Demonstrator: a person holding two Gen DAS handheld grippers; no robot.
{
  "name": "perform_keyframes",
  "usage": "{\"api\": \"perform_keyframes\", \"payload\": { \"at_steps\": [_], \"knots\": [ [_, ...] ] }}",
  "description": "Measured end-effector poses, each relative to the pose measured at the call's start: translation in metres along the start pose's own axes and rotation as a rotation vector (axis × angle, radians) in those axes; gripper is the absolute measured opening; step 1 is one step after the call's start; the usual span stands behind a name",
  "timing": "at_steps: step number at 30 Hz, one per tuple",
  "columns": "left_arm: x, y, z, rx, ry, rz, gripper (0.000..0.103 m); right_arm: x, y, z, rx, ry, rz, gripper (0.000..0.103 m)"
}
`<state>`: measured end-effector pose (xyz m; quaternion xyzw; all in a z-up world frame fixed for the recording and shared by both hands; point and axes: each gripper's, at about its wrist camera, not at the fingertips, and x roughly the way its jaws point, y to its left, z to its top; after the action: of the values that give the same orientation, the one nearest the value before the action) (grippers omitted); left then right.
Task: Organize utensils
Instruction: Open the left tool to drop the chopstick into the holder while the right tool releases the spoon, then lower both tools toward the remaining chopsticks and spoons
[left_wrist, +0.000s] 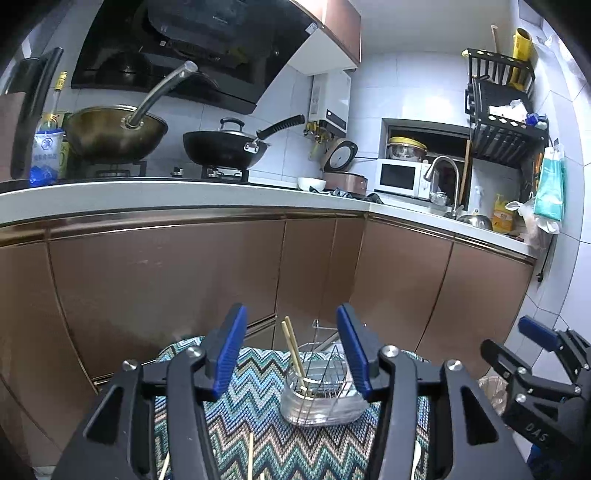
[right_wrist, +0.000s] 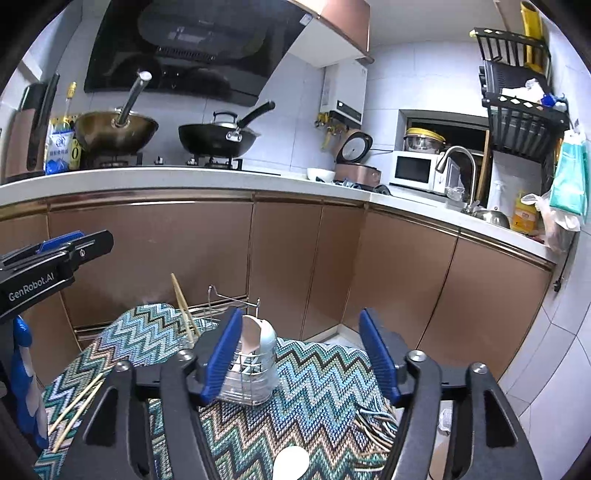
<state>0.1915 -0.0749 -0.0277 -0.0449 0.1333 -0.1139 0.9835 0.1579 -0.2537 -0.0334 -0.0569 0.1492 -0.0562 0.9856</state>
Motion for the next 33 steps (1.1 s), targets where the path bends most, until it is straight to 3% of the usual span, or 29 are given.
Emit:
{"api": "perform_keyframes", "payload": {
  "at_steps": [10,26,33],
  "knots": [
    [-0.051,0.017,-0.002,0.015,-0.037,0.034,0.050,-0.048,0.013,0.000,0.010,-0.041,0.009,0.102],
    [-0.142,0.056,0.023,0.049,-0.172,0.069,0.050,-0.126,0.008,0.018,0.056,-0.183,0.048,0.103],
    [-0.168,0.077,0.026,0.038,-0.150,0.058,0.050,-0.138,0.023,0.021,0.025,-0.176,0.096,0.103]
  ]
}}
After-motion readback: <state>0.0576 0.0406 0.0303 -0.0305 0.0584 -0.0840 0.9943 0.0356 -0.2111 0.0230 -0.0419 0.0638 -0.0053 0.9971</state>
